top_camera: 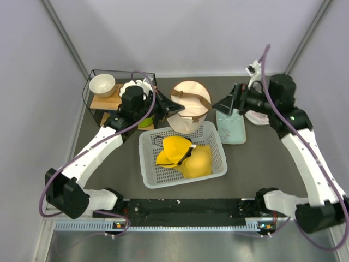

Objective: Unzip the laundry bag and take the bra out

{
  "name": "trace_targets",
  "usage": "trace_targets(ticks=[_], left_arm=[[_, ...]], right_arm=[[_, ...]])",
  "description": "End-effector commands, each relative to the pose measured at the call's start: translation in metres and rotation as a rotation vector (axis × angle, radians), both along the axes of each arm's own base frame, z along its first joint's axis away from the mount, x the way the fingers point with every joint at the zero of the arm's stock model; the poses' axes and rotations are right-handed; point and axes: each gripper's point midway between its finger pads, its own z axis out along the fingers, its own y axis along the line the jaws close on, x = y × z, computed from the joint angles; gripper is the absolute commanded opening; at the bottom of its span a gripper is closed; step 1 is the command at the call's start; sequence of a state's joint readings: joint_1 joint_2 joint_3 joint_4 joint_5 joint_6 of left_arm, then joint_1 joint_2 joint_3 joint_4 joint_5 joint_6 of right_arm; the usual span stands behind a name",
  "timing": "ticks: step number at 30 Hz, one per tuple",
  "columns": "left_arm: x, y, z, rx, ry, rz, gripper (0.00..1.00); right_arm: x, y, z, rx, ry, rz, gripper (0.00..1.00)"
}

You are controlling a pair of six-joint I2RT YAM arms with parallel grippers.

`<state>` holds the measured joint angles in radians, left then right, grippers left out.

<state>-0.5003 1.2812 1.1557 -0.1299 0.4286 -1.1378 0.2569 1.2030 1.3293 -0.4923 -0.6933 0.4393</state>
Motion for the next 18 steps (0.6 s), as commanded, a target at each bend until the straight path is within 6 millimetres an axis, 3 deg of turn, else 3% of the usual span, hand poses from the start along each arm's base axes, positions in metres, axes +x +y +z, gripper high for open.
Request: trace_targets(ticks=[1, 3, 5, 6, 8, 9, 11, 15, 18], left_arm=[[0.011, -0.007, 0.033, -0.072, -0.066, 0.001, 0.00], [0.013, -0.008, 0.035, -0.083, -0.058, 0.002, 0.00], [0.016, -0.008, 0.036, -0.083, -0.054, 0.007, 0.00], [0.017, -0.008, 0.037, -0.082, -0.055, 0.010, 0.00], [0.020, -0.009, 0.036, -0.079, -0.054, 0.010, 0.00], [0.021, -0.010, 0.036, -0.082, -0.051, 0.007, 0.00], [0.023, -0.013, 0.036, -0.102, -0.040, 0.002, 0.00], [0.023, -0.016, 0.031, -0.116, -0.015, -0.010, 0.00], [0.025, -0.018, 0.037, -0.129, -0.042, -0.018, 0.00]], right_arm=[[-0.029, -0.021, 0.015, -0.107, -0.205, -0.017, 0.85], [-0.053, -0.006, 0.012, -0.114, -0.240, 0.045, 0.83], [-0.056, -0.007, 0.015, -0.166, -0.301, -0.038, 0.82], [-0.069, 0.009, 0.010, -0.176, -0.315, -0.002, 0.77], [-0.061, 0.012, 0.015, -0.158, -0.349, -0.084, 0.69], [-0.062, 0.016, 0.006, -0.137, -0.329, -0.096, 0.65], [-0.058, 0.021, 0.005, -0.111, -0.348, -0.131, 0.61], [-0.046, 0.027, -0.025, -0.150, -0.299, -0.147, 0.56], [-0.040, 0.033, -0.030, -0.166, -0.277, -0.142, 0.52]])
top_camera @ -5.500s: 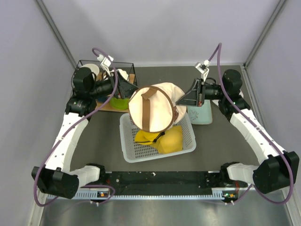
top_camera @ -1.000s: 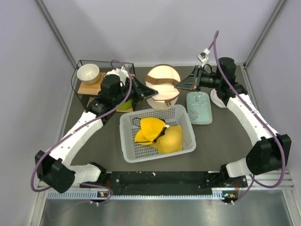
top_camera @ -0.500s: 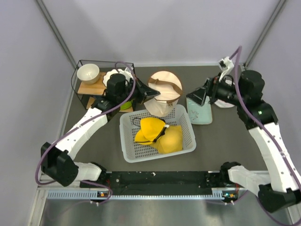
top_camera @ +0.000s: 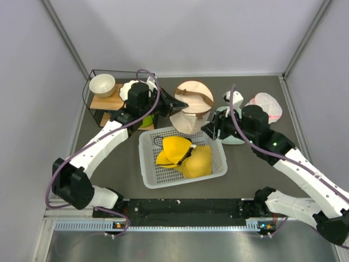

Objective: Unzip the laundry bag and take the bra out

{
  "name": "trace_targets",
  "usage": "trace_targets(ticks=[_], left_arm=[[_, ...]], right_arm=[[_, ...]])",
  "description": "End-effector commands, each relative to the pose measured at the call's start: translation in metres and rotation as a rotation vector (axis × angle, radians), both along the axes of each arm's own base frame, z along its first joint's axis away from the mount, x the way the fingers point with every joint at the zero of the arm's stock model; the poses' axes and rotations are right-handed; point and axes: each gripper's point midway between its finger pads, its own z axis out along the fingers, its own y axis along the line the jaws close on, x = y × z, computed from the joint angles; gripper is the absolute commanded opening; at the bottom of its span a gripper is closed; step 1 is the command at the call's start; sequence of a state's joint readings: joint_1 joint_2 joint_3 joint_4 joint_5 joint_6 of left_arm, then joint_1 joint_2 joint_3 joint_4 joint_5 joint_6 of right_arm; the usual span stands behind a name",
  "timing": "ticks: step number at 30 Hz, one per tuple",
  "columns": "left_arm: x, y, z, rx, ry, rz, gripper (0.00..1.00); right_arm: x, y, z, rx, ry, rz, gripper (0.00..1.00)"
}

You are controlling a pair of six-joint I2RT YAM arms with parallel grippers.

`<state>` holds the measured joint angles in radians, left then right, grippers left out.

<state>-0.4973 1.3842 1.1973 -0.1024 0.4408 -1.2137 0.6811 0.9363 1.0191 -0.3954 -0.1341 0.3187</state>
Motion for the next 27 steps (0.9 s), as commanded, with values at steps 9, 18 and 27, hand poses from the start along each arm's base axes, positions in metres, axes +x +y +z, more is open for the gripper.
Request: trace_targets(ticks=[9, 18, 27], left_arm=[[-0.002, -0.005, 0.053, -0.101, -0.147, -0.042, 0.00], [-0.006, -0.003, 0.054, -0.095, -0.160, -0.056, 0.00], [-0.008, -0.002, 0.054, -0.097, -0.160, -0.060, 0.00]], right_arm=[[0.036, 0.022, 0.012, 0.055, -0.028, -0.067, 0.33], [0.039, 0.020, 0.025, 0.094, -0.063, -0.089, 0.29], [0.038, 0.018, 0.034, 0.125, -0.077, -0.101, 0.00]])
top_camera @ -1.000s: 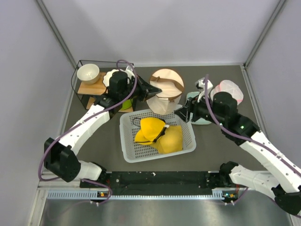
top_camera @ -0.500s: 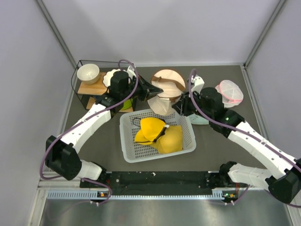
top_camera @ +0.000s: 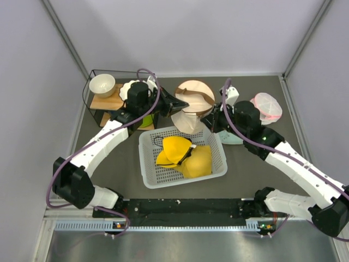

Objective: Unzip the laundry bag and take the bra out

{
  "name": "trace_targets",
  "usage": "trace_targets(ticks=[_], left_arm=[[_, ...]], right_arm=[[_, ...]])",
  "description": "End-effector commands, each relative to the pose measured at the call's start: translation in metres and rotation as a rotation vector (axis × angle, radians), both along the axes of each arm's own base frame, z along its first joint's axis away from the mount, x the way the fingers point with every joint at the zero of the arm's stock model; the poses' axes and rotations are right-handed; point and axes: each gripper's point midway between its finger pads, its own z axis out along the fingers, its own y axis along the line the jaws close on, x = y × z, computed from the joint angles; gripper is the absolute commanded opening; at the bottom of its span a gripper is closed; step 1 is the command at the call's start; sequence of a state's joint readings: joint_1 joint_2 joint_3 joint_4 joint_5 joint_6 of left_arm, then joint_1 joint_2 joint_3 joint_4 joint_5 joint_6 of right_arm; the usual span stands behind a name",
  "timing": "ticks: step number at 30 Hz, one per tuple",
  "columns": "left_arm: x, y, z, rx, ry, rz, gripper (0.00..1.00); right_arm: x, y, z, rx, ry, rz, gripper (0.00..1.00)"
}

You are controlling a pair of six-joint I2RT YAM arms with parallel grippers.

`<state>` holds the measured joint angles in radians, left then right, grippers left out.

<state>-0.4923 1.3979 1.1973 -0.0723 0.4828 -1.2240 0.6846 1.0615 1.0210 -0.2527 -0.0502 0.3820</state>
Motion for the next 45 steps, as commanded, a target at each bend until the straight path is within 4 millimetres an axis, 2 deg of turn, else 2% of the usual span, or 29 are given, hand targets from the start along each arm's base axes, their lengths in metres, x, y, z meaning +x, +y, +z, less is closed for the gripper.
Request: trace_targets(ticks=[1, 4, 8, 10, 11, 13, 14, 15, 16, 17, 20, 23, 24, 25, 26, 27, 28, 30, 31, 32, 33, 34, 35, 36, 41, 45], left_arm=[[-0.007, 0.002, 0.052, -0.077, -0.158, -0.025, 0.00], [-0.007, 0.004, 0.053, -0.076, -0.166, -0.023, 0.00], [-0.007, 0.007, 0.052, -0.067, -0.168, -0.025, 0.00], [-0.009, 0.008, 0.049, -0.048, -0.166, -0.052, 0.00], [-0.008, 0.011, 0.053, -0.045, -0.180, -0.060, 0.00], [-0.008, 0.012, 0.052, -0.032, -0.185, -0.076, 0.00], [-0.009, 0.011, 0.059, -0.039, -0.211, -0.082, 0.00], [-0.008, 0.007, 0.058, -0.036, -0.215, -0.102, 0.00], [-0.013, 0.003, 0.058, -0.032, -0.236, -0.159, 0.00], [-0.015, 0.000, 0.061, -0.030, -0.239, -0.195, 0.00], [-0.019, -0.009, 0.051, -0.005, -0.265, -0.318, 0.00], [-0.021, -0.010, 0.052, 0.046, -0.341, -0.391, 0.00], [-0.023, -0.008, 0.045, 0.082, -0.331, -0.397, 0.00], [-0.022, -0.007, 0.045, 0.093, -0.338, -0.390, 0.00], [-0.022, -0.006, 0.047, 0.099, -0.342, -0.381, 0.00], [-0.022, -0.005, 0.048, 0.098, -0.345, -0.380, 0.00], [-0.022, -0.005, 0.051, 0.096, -0.352, -0.381, 0.00], [-0.024, -0.005, 0.053, 0.101, -0.378, -0.399, 0.00], [-0.027, -0.006, 0.059, 0.092, -0.406, -0.421, 0.00], [-0.035, -0.008, 0.061, 0.071, -0.418, -0.481, 0.00], [-0.038, -0.008, 0.063, 0.069, -0.445, -0.506, 0.00], [-0.039, -0.007, 0.066, 0.080, -0.452, -0.512, 0.00], [-0.037, -0.006, 0.065, 0.110, -0.481, -0.506, 0.00], [-0.037, -0.005, 0.066, 0.121, -0.489, -0.506, 0.00], [-0.045, -0.003, 0.071, 0.126, -0.518, -0.551, 0.00], [-0.048, -0.005, 0.070, 0.120, -0.520, -0.586, 0.00]], right_arm=[[0.000, 0.000, 0.042, 0.087, -0.097, -0.014, 0.00], [0.000, -0.004, 0.041, 0.083, -0.096, -0.031, 0.00], [0.006, -0.018, 0.026, 0.017, -0.073, -0.101, 0.00], [0.012, -0.035, 0.016, -0.013, -0.058, -0.155, 0.00], [0.014, -0.044, 0.016, -0.011, -0.061, -0.176, 0.00], [0.026, -0.075, 0.003, -0.023, -0.029, -0.269, 0.00], [0.028, -0.088, -0.002, -0.012, -0.012, -0.303, 0.00], [0.026, -0.091, -0.003, 0.011, 0.004, -0.283, 0.00], [0.035, -0.111, -0.011, 0.017, 0.027, -0.336, 0.00], [0.037, -0.114, -0.013, 0.017, 0.034, -0.337, 0.00], [0.040, -0.114, -0.015, -0.007, 0.030, -0.315, 0.00], [0.036, -0.107, -0.010, 0.009, 0.027, -0.274, 0.00], [0.033, -0.107, -0.012, 0.000, 0.042, -0.264, 0.00], [0.030, -0.106, -0.006, 0.000, 0.030, -0.247, 0.00], [0.027, -0.105, -0.002, 0.001, 0.028, -0.233, 0.02], [0.021, -0.100, 0.002, 0.011, 0.024, -0.198, 0.11], [0.016, -0.099, 0.010, 0.012, -0.003, -0.174, 0.26], [0.007, -0.093, 0.017, 0.018, -0.026, -0.112, 0.47], [0.004, -0.092, 0.023, 0.021, -0.033, -0.099, 0.64], [0.003, -0.091, 0.027, 0.046, -0.018, -0.071, 0.70], [0.004, -0.091, 0.029, 0.072, 0.008, -0.059, 0.74], [0.005, -0.092, 0.043, 0.145, 0.044, -0.060, 0.75], [0.001, -0.084, 0.043, 0.199, 0.102, 0.027, 0.75], [0.009, -0.096, 0.053, 0.234, 0.104, -0.005, 0.75], [0.017, -0.091, 0.079, 0.342, 0.116, 0.087, 0.83], [0.028, -0.080, 0.084, 0.397, 0.141, 0.165, 0.84]])
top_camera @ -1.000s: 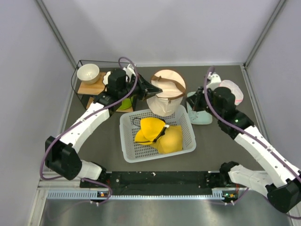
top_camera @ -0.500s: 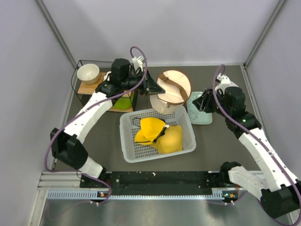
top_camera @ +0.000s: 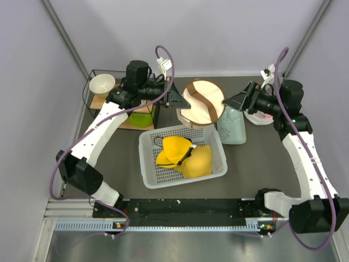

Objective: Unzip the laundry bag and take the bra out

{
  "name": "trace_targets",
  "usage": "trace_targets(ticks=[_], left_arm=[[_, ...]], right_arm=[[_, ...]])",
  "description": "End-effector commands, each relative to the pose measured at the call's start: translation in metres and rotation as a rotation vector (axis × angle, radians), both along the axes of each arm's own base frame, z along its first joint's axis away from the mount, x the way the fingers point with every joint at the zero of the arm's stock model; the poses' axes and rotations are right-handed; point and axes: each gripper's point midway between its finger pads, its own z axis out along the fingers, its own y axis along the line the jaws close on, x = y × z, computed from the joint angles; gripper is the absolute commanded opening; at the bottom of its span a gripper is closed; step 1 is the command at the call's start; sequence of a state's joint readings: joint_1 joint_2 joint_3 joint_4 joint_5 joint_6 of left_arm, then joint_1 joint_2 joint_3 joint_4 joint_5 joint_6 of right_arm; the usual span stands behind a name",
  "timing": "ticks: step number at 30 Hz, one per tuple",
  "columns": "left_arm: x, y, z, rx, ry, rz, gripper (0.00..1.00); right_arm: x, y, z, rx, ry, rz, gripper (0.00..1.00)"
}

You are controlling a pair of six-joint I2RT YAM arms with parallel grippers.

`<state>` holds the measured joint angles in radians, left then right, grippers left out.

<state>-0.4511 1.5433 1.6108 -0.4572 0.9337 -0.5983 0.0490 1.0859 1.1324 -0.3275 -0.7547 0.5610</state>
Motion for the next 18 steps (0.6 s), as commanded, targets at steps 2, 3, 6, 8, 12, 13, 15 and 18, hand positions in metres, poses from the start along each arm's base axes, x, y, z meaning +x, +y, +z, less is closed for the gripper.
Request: trace_targets(ticks=[2, 3, 6, 8, 12, 13, 15, 18], left_arm=[[-0.006, 0.000, 0.020, -0.025, -0.099, -0.056, 0.00], [-0.004, 0.000, 0.019, -0.020, -0.097, -0.049, 0.00], [-0.002, -0.004, 0.019, -0.020, -0.087, -0.065, 0.00], [0.000, -0.007, 0.016, -0.018, -0.079, -0.078, 0.00], [-0.003, -0.015, 0.018, -0.027, -0.079, -0.119, 0.00], [0.000, -0.017, 0.014, -0.020, -0.067, -0.119, 0.00], [0.015, -0.017, 0.015, 0.009, -0.083, -0.040, 0.03], [0.042, -0.007, 0.012, 0.089, -0.097, 0.163, 0.68]], right_arm=[[-0.007, 0.023, 0.038, 0.121, -0.063, 0.178, 0.84], [-0.007, 0.026, 0.038, 0.120, -0.064, 0.183, 0.83], [-0.006, 0.032, 0.034, 0.110, -0.065, 0.187, 0.77], [-0.004, 0.036, 0.031, 0.107, -0.058, 0.187, 0.68], [0.001, 0.044, 0.028, 0.149, -0.031, 0.188, 0.14], [0.004, 0.044, 0.027, 0.155, -0.028, 0.180, 0.01], [0.015, 0.039, 0.026, 0.167, -0.004, 0.099, 0.00], [0.030, 0.022, 0.022, 0.198, 0.037, -0.085, 0.00]])
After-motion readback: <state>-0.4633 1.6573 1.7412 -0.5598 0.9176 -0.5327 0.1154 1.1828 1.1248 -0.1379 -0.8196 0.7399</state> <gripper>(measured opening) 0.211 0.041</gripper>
